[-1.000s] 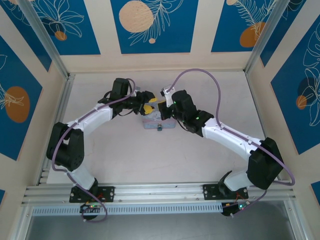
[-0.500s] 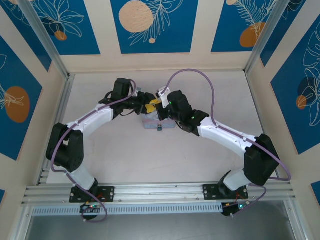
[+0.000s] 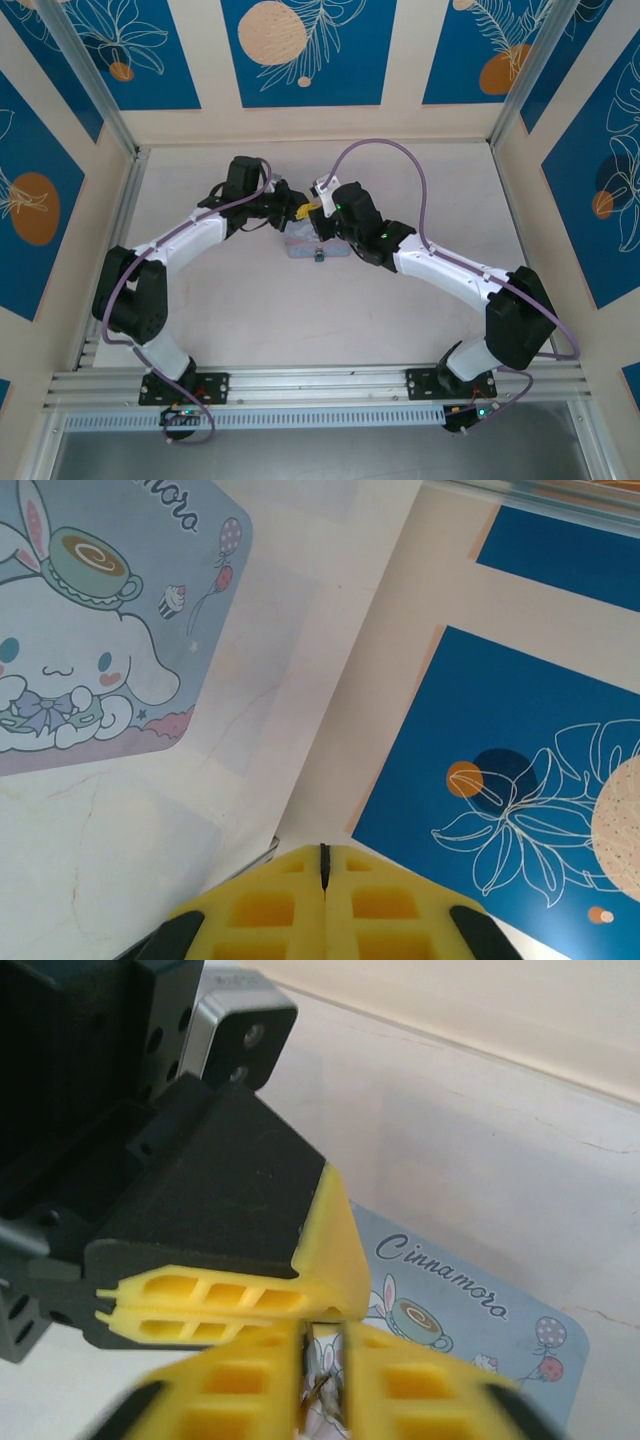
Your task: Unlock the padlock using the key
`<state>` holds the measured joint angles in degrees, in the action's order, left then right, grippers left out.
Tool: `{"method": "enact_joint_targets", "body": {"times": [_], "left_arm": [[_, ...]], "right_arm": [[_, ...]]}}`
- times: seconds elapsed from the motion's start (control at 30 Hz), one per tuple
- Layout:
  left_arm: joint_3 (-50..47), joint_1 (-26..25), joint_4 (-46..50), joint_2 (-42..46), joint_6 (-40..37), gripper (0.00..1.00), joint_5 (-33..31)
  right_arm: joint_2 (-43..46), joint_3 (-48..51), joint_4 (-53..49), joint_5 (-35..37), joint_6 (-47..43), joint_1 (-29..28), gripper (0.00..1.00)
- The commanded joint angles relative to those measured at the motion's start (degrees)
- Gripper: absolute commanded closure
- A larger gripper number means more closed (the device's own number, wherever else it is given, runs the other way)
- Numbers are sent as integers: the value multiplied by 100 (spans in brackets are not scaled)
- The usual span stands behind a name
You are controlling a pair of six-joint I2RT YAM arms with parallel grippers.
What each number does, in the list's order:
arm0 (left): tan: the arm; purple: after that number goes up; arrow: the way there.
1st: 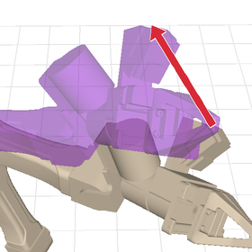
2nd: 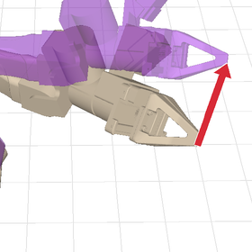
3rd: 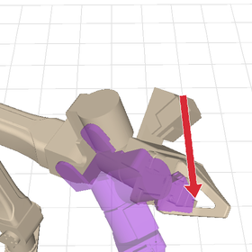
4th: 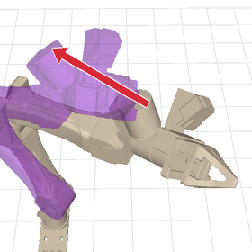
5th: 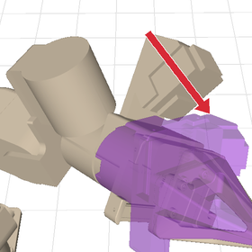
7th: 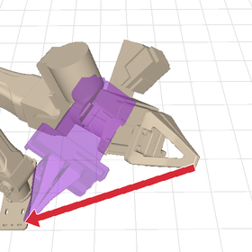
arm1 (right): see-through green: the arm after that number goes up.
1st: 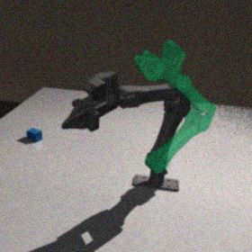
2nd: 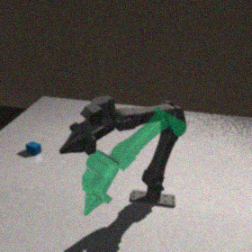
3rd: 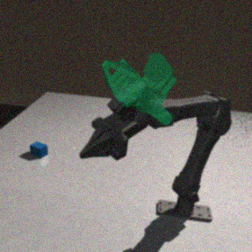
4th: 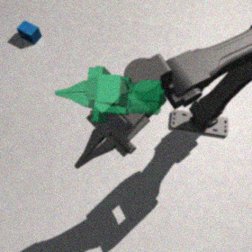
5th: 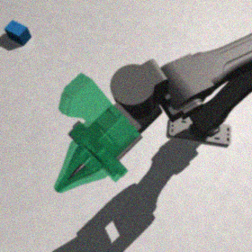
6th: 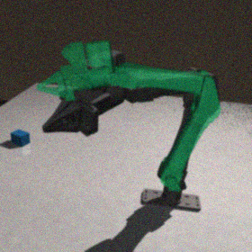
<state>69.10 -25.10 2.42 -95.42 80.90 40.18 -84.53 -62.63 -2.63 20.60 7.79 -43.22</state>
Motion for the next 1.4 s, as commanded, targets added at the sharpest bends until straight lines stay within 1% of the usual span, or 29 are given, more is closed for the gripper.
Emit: {"method": "enact_joint_targets", "body": {"times": [0.0, 0.07, 0.17, 0.2, 0.33, 0.4, 0.43, 0.53, 0.6, 0.7, 0.8, 0.97, 1.03, 1.17, 1.3, 1.37], "left_arm": [[252, -65, 307, -75, -762, 100, -38], [445, -34, 658, -77, -1429, 100, -199], [612, 5, 825, -8, -2362, 100, -451], [613, 18, 745, 23, -2633, 100, -499], [581, 15, 555, 212, -3702, 100, -820], [501, 21, 471, 323, -4085, 100, -1050], [445, 21, 368, 371, -4156, 100, -1134], [133, 26, -147, 505, -4111, 100, -1333], [-164, 23, -613, 599, -3837, 100, -1580], [-595, 23, -1272, 712, -3359, 100, -1968], [-955, 23, -1914, 761, -2856, 100, -2204], [-1406, 24, -2915, 814, -2203, 100, -2480], [-1561, 23, -3277, 840, -1997, 100, -2603], [-1733, 16, -3676, 815, -1720, 100, -2699], [-1834, 17, -3929, 808, -1571, 100, -2696], [-1864, 15, -3986, 809, -1567, 100, -2675]], "right_arm": [[441, -149, -6, -76, 428, 139, 58], [749, -44, -176, -452, 1000, 402, 51], [1179, 207, -299, -1146, 2013, 916, 43], [1293, 277, -331, -1371, 2415, 1094, 42], [1426, 520, -214, -2304, 3873, 1633, 41], [1362, 673, 57, -2655, 4579, 1768, 41], [1303, 729, 228, -2793, 4843, 1809, 41], [1078, 1004, 1091, -3175, 5734, 1851, 43], [866, 1182, 1839, -3319, 6311, 1835, 43], [527, 1407, 2888, -3340, 6973, 1765, 44], [183, 1541, 3756, -3252, 7437, 1689, 44], [-286, 1505, 4542, -3129, 7776, 1548, 41], [-478, 1453, 4783, -3106, 7859, 1511, 38], [-924, 1189, 5205, -3234, 7896, 1470, 29], [-1339, 893, 5434, -3357, 7870, 1457, 25], [-1527, 757, 5535, -3412, 7898, 1451, 25]]}}
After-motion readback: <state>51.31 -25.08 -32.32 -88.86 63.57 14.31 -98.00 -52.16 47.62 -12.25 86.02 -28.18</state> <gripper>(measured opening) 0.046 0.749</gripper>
